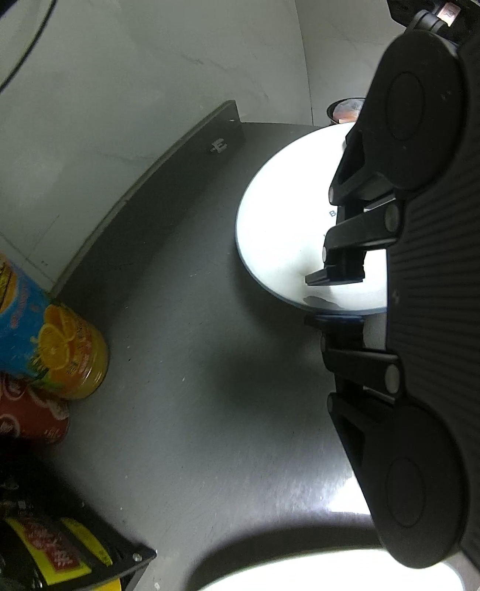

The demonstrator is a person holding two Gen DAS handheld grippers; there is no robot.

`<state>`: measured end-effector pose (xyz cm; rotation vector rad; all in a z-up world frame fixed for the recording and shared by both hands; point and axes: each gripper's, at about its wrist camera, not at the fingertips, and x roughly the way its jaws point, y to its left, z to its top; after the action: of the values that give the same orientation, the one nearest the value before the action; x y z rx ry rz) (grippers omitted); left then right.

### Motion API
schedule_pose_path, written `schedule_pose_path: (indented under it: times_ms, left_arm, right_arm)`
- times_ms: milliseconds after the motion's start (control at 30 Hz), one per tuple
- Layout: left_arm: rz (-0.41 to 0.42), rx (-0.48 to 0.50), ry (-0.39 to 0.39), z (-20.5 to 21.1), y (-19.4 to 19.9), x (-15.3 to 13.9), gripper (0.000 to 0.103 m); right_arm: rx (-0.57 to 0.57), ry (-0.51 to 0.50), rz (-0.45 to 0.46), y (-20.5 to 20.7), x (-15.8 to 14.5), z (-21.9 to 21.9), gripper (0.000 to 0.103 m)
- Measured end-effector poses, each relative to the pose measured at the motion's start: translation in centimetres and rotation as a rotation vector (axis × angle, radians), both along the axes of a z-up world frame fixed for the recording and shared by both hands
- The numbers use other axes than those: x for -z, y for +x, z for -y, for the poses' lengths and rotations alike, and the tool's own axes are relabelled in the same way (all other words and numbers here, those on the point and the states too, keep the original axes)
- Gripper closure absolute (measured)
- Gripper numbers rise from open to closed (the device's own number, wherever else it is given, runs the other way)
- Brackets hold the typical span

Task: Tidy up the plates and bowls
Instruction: 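Carry the 'BAKERY' plate with both grippers onto the 'Sweet' plate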

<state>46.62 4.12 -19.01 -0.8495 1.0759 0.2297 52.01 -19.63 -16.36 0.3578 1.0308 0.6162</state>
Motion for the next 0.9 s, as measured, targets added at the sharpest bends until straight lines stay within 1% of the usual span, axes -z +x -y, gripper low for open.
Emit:
schedule_pose_path:
  times_ms: [167, 533, 767, 900]
  left_arm:
    - [0.021, -0.01, -0.007, -1.2, -1.8, -0.7, 0.09]
    - [0.05, -0.021, -0.025, -4.8, -5.8, -1.5, 0.09]
    - [0.066, 0.004, -0.031, -7.9, -7.7, -1.7, 0.09]
    - [0.073, 0.013, -0.037, -9.8, -9.1, -2.2, 0.09]
  right_arm:
    - [-0.003, 0.006, 0.007, -1.2, -0.6, -0.9, 0.096]
    - [0.007, 0.014, 0.016, -4.9, -1.4, -4.5, 0.096]
    - [0.037, 0.02, 0.009, -7.8, -1.6, -6.8, 0.096]
    - [0.033, 0.019, 0.014, -9.5, -1.8, -8.4, 0.096]
